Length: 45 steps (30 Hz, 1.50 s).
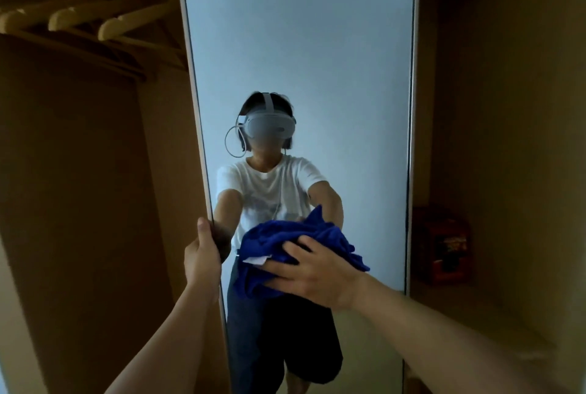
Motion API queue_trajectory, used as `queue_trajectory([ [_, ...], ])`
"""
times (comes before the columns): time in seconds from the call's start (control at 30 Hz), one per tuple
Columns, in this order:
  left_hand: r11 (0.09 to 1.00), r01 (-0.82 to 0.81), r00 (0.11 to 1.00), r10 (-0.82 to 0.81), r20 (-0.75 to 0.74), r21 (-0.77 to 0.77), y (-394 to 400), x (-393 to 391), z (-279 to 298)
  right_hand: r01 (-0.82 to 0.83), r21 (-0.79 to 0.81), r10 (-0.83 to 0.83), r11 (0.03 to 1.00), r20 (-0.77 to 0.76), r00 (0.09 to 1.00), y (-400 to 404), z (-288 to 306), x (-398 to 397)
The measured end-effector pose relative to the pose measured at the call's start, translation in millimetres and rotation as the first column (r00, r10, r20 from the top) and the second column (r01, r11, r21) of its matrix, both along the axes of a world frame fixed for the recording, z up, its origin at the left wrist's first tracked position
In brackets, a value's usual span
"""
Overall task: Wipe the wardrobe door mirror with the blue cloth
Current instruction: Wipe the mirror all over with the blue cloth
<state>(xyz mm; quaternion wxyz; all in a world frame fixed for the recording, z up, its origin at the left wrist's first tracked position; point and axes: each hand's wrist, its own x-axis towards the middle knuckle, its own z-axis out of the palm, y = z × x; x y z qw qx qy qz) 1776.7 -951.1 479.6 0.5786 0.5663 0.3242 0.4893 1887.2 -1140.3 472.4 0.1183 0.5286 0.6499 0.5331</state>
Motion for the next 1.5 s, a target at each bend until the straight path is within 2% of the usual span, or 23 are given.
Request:
queue_trajectory([
  [0.1,1.0,-0.009,0.999,0.008,0.033,0.01,-3.8,1.5,-2.4,-0.018,0.15,0.027,0.989,-0.055,0.998,-4.1,34.0,7.1],
  [0.23,0.997,-0.048,0.999,0.047,0.022,0.065,-8.6,4.2,-2.5,0.011,0.401,0.033,0.916,-0.103,0.994,-14.2,91.0,20.5],
  [0.4,0.991,-0.069,0.997,0.072,-0.017,0.11,-6.7,4.1,-4.5,0.147,0.543,-0.005,0.827,-0.254,0.967,-40.1,134.3,45.6],
  [0.5,0.993,-0.059,0.998,0.061,-0.019,0.106,-8.2,2.7,-3.0,0.259,0.618,-0.015,0.743,-0.371,0.929,-53.8,120.6,57.2],
  [0.67,0.991,-0.058,0.998,0.059,-0.01,0.121,-12.4,2.7,-1.4,0.433,0.621,0.005,0.653,-0.576,0.818,-46.3,43.5,51.7],
  [0.73,0.99,-0.045,0.999,0.048,-0.018,0.133,-11.3,2.2,-4.0,0.432,0.605,0.02,0.669,-0.596,0.803,-41.7,6.1,44.6],
  [0.83,0.992,0.005,1.0,-0.001,-0.03,0.126,-7.2,-0.2,-13.0,0.373,0.524,-0.022,0.766,-0.559,0.829,-40.6,-41.7,34.7],
  [0.9,0.991,0.042,0.998,-0.036,-0.044,0.128,-6.6,-2.4,-20.8,0.356,0.448,-0.047,0.82,-0.567,0.823,-42.8,-52.0,29.5],
  [1.1,0.989,0.122,0.991,-0.116,-0.074,0.078,-10.2,-9.2,-57.3,0.231,0.417,-0.017,0.879,-0.457,0.889,-40.4,7.7,23.2],
  [1.27,0.988,0.138,0.988,-0.132,-0.085,0.07,-6.3,-6.9,-68.0,0.229,0.482,0.043,0.846,-0.488,0.872,-9.9,52.2,-0.7],
  [1.37,0.987,0.152,0.984,-0.145,-0.098,0.061,-2.7,-6.6,-83.6,0.239,0.51,0.07,0.826,-0.514,0.855,5.6,40.9,-11.4],
  [1.5,0.99,0.143,0.982,-0.141,-0.123,0.01,0.0,-8.4,-116.5,0.137,0.482,0.073,0.866,-0.391,0.918,21.0,-10.5,-18.1],
])
